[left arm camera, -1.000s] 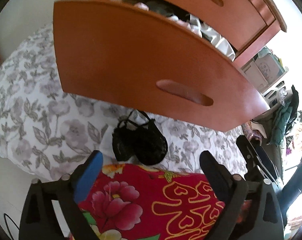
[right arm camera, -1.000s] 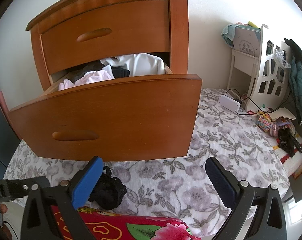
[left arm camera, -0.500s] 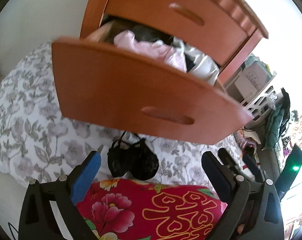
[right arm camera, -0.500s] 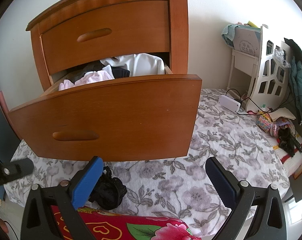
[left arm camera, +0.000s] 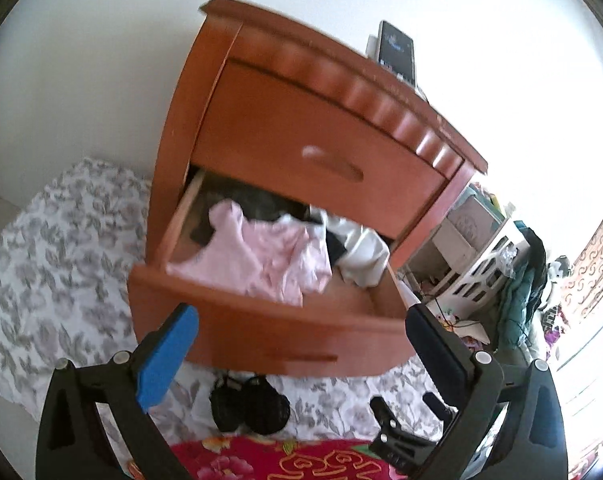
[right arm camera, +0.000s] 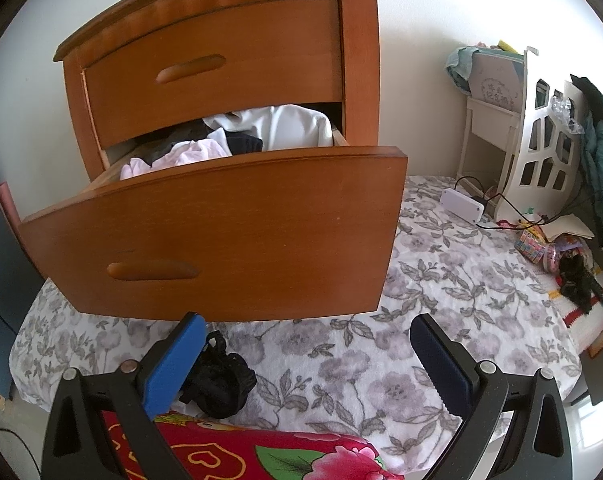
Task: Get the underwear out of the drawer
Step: 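Reach the left gripper into the drawer and grasp the pink sock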
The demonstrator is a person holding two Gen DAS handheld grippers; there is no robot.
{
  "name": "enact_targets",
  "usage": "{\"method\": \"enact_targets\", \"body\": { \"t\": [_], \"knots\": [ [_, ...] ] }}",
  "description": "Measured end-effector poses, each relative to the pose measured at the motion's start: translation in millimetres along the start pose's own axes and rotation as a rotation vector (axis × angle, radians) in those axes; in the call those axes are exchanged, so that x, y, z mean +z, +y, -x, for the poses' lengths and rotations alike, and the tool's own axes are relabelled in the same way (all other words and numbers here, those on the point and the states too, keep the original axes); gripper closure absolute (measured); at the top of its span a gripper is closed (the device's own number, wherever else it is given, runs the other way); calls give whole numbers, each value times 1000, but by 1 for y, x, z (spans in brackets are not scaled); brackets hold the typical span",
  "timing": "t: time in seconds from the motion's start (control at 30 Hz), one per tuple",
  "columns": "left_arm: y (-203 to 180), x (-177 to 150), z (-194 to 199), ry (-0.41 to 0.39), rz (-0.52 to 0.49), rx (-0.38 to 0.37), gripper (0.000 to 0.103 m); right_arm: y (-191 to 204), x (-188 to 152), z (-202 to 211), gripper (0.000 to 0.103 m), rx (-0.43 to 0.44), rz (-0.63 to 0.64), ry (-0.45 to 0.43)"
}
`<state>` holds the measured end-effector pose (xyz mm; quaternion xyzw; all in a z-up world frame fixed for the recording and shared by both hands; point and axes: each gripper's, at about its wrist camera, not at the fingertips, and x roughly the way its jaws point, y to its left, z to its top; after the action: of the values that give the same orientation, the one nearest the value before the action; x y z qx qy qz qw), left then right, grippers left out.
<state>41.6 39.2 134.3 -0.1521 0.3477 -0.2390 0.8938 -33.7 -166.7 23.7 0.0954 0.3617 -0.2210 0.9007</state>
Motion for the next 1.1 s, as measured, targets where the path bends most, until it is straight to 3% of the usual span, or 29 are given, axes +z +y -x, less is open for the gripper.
{"method": "enact_targets", "body": {
  "t": [0.23, 0.33, 0.53, 0.67, 0.77, 1.0, 1.1],
  "knots": [
    [-11, 38, -14, -18, -135, 221, 0, 0, 0, 1, 0, 0, 3, -6],
    [-1, 50, -39, 37, -153, 333, 0, 0, 0, 2, 0, -1, 7, -9],
    [20, 66, -86, 160, -88, 356, 0, 2, 0, 2, 0, 5, 15, -2],
    [21, 71, -107, 210, -112, 420, 0, 1, 0, 0, 0, 10, 14, 6],
    [26, 75, -121, 251, -78, 416, 2, 2, 0, -1, 0, 12, 15, 12],
    [27, 80, -155, 330, -49, 416, 17, 2, 0, -4, 0, 18, 18, 27],
    [27, 78, -168, 361, -25, 411, 18, 2, 0, -7, 0, 22, 16, 39]
  ]
}}
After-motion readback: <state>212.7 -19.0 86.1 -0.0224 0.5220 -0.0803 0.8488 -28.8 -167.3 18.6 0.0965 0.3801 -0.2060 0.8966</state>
